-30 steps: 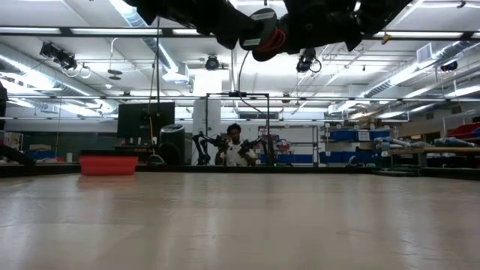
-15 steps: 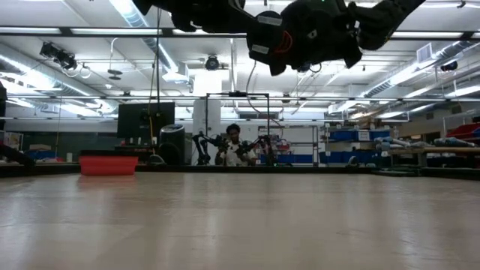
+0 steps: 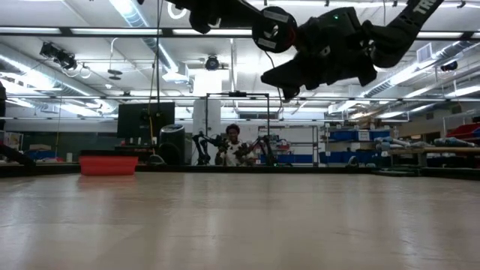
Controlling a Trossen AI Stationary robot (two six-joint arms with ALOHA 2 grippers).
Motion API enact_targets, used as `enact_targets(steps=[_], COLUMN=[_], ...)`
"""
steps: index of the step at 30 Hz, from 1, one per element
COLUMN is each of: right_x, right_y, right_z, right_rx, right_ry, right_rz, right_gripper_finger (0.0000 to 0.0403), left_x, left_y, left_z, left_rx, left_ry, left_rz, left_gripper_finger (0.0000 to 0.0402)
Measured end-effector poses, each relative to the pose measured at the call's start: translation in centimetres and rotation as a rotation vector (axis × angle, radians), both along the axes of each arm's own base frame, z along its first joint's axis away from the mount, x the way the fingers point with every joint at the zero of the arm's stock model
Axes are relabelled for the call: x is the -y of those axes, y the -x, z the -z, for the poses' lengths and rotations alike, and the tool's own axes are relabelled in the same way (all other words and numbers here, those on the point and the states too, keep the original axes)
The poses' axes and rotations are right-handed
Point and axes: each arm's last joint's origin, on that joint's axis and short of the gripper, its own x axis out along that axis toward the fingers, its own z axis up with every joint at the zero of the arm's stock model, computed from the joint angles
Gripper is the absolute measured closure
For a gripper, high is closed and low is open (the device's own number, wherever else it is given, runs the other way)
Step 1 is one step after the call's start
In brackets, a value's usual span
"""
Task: Coil cords
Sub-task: Coil the wire to the spool
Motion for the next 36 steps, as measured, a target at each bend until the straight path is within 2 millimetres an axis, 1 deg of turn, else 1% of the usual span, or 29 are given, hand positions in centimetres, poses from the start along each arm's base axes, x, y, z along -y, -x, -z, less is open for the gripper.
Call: enact_targets(steps=[5,10,19,27,33,36], right_x=[-0.1,-0.2,0.5,0.5,0.7,0.7], right_y=[0.7,1.2,1.5,1.5,1.6,1.6], right_z=[1.1,1.8,1.9,2.1,2.3,2.4], right_rx=[-0.001,0.001,-0.008,-0.025,-0.046,-0.048], right_ry=[-0.003,0.014,0.029,0.037,0.030,0.030], right_rz=[0.032,0.042,0.062,0.057,0.065,0.066], right_gripper_finger=[0.0346,0.0354,0.0356,0.0357,0.0357,0.0365], left_x=[0.3,0.3,0.3,0.3,0.2,0.1], left_y=[0.0,0.0,-0.1,0.0,0.0,0.0], left_z=[0.0,0.0,-0.3,-0.3,-0.3,-0.4], left_rx=[0.001,0.004,0.041,0.042,0.063,0.079], left_ry=[-0.006,0.016,0.064,0.091,0.209,0.225], left_rz=[-0.027,-0.036,-0.049,-0.065,-0.119,-0.147], left_gripper_finger=[0.0392,0.0392,0.0392,0.0392,0.0392,0.0392])
